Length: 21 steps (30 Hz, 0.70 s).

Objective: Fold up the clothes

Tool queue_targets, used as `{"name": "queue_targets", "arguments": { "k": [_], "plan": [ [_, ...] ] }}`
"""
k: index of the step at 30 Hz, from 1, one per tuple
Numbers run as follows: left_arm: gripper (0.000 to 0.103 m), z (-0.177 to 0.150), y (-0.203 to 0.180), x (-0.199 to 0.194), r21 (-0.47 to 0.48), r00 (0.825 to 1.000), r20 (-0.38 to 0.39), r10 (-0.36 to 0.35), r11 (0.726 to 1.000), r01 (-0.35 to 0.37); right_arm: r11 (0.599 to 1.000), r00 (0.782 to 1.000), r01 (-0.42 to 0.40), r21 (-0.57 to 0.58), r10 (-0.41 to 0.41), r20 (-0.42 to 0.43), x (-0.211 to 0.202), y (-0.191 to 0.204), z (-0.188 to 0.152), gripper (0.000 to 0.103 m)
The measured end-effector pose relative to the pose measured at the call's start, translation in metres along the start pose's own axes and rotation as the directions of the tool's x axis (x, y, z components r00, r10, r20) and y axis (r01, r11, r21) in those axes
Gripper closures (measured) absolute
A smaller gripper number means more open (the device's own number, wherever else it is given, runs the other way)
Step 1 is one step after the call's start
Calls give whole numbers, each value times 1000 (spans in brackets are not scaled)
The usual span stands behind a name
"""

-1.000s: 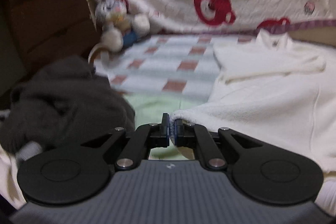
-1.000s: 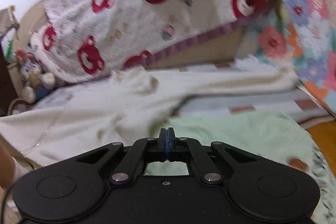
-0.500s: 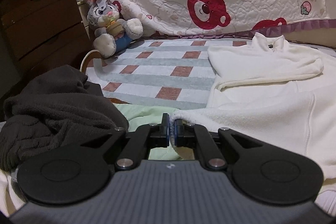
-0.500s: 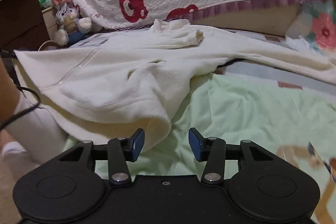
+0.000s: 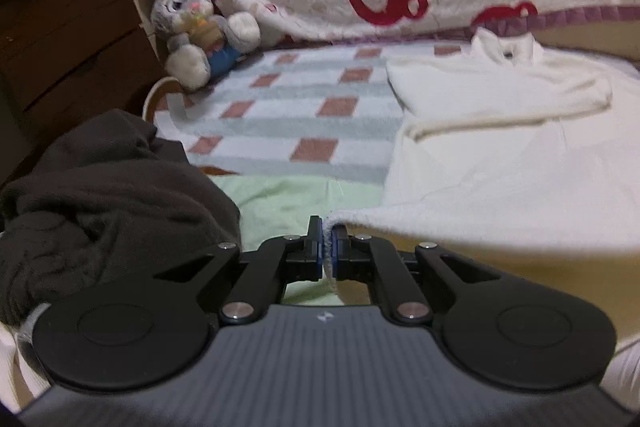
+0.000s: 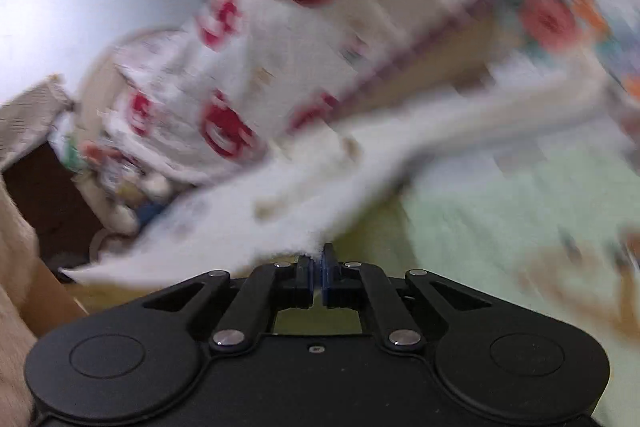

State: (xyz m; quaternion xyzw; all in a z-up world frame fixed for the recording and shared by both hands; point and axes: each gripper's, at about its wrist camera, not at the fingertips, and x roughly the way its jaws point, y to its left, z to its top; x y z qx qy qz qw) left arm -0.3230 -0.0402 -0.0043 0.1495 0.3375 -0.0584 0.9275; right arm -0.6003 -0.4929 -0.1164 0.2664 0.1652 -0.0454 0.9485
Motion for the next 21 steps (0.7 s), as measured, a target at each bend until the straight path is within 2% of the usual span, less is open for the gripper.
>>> {"name": "queue_targets", "arguments": {
  "k": [6,8,9,10,11,13,17,20,21],
  "plan": [
    [99,-2,-5,-1,44,998,-43,-41,998,43,995,997,69,67,-67,-37,-13,-6,-19,99],
    [99,-4,-3,-2,36,996,-55,-73,997,75,987,995,91,130,-85,-49,-15,-20,-24,100],
    [99,-5,-2,0,38,995,-63,-83,996,85,979,987,128,158,-109,-121,-7,-33,-30,100],
    [99,-6,-2,2,42,993,-73,-90,995,93,972,968,188,144,-159,-192,1,-39,-38,100],
    [99,-7,-2,4,45,992,-83,-97,994,101,962,943,250,112,-215,-255,8,-43,-44,100],
    [99,-7,-2,5,54,989,-93,-116,991,122,965,917,262,-3,-250,-311,13,-34,-47,97],
    [99,-6,-7,10,85,987,-112,-116,988,126,958,934,166,-232,-228,-273,10,-2,-36,92],
    [99,-3,-10,11,116,987,-110,-117,985,130,912,931,90,-400,-220,-292,17,13,-31,80],
    [99,0,-11,11,126,987,-107,-119,983,132,890,926,51,-453,-212,-312,21,18,-31,79]
  ]
}}
